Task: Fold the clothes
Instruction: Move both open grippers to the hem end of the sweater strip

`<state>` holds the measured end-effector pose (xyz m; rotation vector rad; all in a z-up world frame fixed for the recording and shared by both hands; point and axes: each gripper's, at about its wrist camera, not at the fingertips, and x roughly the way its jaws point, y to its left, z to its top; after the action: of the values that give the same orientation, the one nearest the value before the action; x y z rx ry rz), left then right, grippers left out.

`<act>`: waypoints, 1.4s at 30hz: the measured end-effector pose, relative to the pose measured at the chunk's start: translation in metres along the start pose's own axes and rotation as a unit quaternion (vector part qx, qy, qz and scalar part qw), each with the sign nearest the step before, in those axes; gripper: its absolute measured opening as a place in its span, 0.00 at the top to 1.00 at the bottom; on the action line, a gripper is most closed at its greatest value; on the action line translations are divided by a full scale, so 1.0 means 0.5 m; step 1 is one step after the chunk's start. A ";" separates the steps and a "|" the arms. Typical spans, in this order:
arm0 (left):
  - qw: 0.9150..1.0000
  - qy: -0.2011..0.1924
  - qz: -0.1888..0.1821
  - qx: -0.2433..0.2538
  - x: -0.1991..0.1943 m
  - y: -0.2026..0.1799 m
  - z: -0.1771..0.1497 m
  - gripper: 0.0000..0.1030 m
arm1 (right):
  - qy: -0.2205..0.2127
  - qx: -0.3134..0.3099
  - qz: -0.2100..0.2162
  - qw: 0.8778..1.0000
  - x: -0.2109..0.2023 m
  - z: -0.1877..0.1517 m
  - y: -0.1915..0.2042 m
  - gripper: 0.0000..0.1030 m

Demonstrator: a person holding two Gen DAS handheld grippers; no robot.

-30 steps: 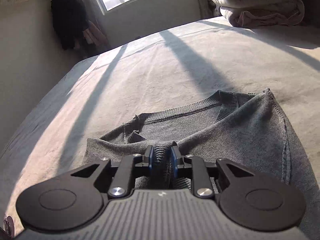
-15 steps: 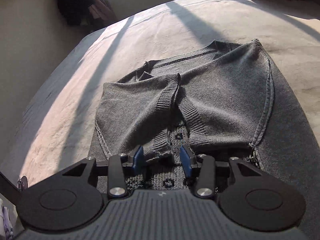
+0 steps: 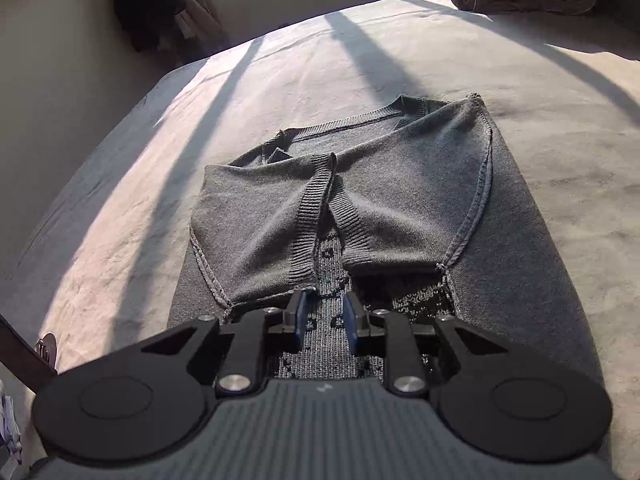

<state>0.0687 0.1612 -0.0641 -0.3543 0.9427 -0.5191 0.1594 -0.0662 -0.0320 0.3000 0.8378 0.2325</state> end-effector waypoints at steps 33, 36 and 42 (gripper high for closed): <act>0.999 0.034 -0.024 0.031 -0.211 -0.024 -0.182 0.70 | 0.109 0.073 0.068 0.989 -0.301 -0.201 -0.286 0.55; 0.998 0.057 -0.038 -0.012 -0.198 0.010 -0.191 0.70 | 0.141 0.099 0.094 0.981 -0.291 -0.214 -0.320 0.55; 0.991 0.086 -0.081 -0.070 -0.166 0.042 -0.215 0.70 | 0.170 0.142 0.158 0.962 -0.291 -0.232 -0.358 0.55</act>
<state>-0.0556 0.2186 -0.0776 -0.5214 1.1266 -0.6423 -0.0078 -0.2602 -0.0672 0.6802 1.1653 0.4727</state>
